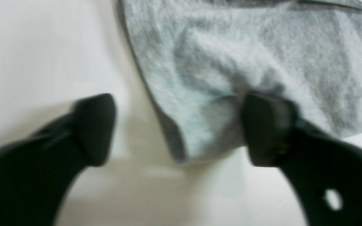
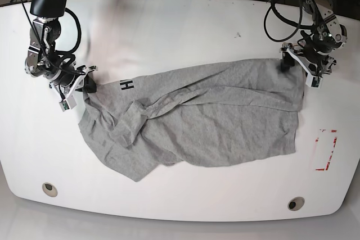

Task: Layout the t-shirt on the table in an organized manner, then fold the t-shirt properly
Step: 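Pull the held shirt edge away from the robot with both grippers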

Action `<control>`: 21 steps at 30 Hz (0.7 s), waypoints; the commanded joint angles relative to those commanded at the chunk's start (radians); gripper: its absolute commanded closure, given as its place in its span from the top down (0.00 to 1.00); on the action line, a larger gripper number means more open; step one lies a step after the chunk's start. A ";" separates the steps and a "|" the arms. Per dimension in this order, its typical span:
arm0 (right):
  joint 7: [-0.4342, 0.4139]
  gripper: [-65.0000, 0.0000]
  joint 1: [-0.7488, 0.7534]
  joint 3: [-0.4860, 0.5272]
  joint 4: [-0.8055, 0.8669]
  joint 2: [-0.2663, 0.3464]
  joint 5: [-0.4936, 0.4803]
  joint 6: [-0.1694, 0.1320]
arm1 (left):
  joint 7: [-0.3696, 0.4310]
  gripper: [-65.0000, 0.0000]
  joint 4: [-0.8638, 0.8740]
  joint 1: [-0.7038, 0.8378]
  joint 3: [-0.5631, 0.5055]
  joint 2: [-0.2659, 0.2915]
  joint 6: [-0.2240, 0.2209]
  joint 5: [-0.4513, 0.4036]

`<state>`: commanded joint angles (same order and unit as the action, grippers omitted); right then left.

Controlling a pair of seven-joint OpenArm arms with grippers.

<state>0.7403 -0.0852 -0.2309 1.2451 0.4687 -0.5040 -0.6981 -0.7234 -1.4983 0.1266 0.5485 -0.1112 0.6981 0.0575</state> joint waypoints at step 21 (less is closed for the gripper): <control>0.129 0.03 0.087 -0.112 0.227 -0.002 0.003 0.000 | -0.003 0.06 -0.086 0.018 -0.005 -0.023 0.000 -0.002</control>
<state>0.8692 0.0023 -0.3429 1.4722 0.4672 -0.5010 -0.6981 -0.7265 -1.5842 0.1450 0.5439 -0.1343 0.6981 0.0560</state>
